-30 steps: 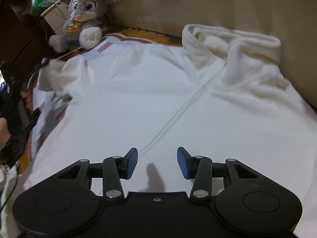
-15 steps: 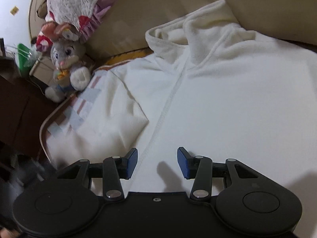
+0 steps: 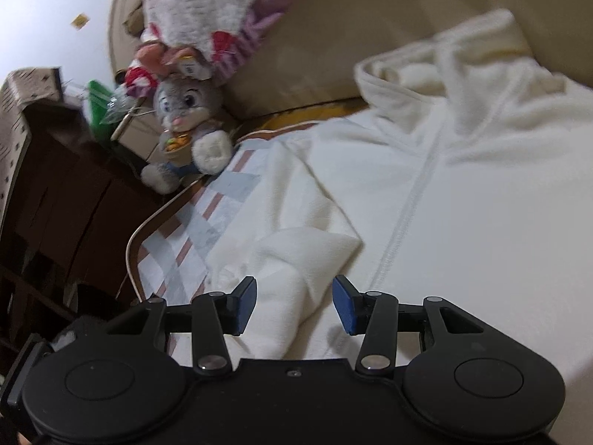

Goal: Fold clothes

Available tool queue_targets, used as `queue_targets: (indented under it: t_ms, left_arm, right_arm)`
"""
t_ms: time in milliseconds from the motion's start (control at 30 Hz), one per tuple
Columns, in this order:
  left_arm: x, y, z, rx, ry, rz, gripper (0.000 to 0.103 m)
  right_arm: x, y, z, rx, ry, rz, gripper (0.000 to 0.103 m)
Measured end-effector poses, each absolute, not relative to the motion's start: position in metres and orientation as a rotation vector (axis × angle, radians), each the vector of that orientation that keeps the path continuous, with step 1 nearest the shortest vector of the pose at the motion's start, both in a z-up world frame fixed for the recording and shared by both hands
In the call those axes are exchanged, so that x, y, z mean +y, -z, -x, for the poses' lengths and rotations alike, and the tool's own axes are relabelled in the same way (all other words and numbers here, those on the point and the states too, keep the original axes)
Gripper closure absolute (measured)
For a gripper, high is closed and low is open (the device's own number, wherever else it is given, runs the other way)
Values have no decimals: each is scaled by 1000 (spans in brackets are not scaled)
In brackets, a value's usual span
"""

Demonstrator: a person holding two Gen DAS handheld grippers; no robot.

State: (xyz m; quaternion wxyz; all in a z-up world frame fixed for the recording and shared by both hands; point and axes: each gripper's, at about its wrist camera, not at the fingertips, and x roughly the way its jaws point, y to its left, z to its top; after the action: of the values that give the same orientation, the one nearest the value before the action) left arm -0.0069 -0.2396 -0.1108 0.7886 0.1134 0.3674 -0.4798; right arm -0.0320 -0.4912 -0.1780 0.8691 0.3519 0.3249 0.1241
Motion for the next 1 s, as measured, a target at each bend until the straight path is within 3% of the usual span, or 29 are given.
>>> queue_targets:
  t_ms: [233, 367, 600, 633, 733, 1000]
  left_arm:
    - [-194, 106, -10, 942, 953, 102, 65]
    - [-161, 113, -31, 994, 803, 321, 57]
    - [-159, 137, -74, 965, 634, 426, 51]
    - [-165, 140, -76, 966, 642, 398, 55]
    - [-183, 139, -68, 928, 731, 253, 102]
    - [-219, 111, -35, 827, 919, 68, 102]
  right_arm:
    - [-434, 176, 33, 778, -406, -569, 47]
    - [-416, 181, 26, 836, -406, -497, 47]
    - [-458, 186, 47, 898, -280, -806, 44]
    - [-465, 184, 52, 883, -286, -837, 43]
    - [-479, 183, 54, 860, -219, -846, 42]
    - [-502, 209, 56, 849, -194, -1120, 41]
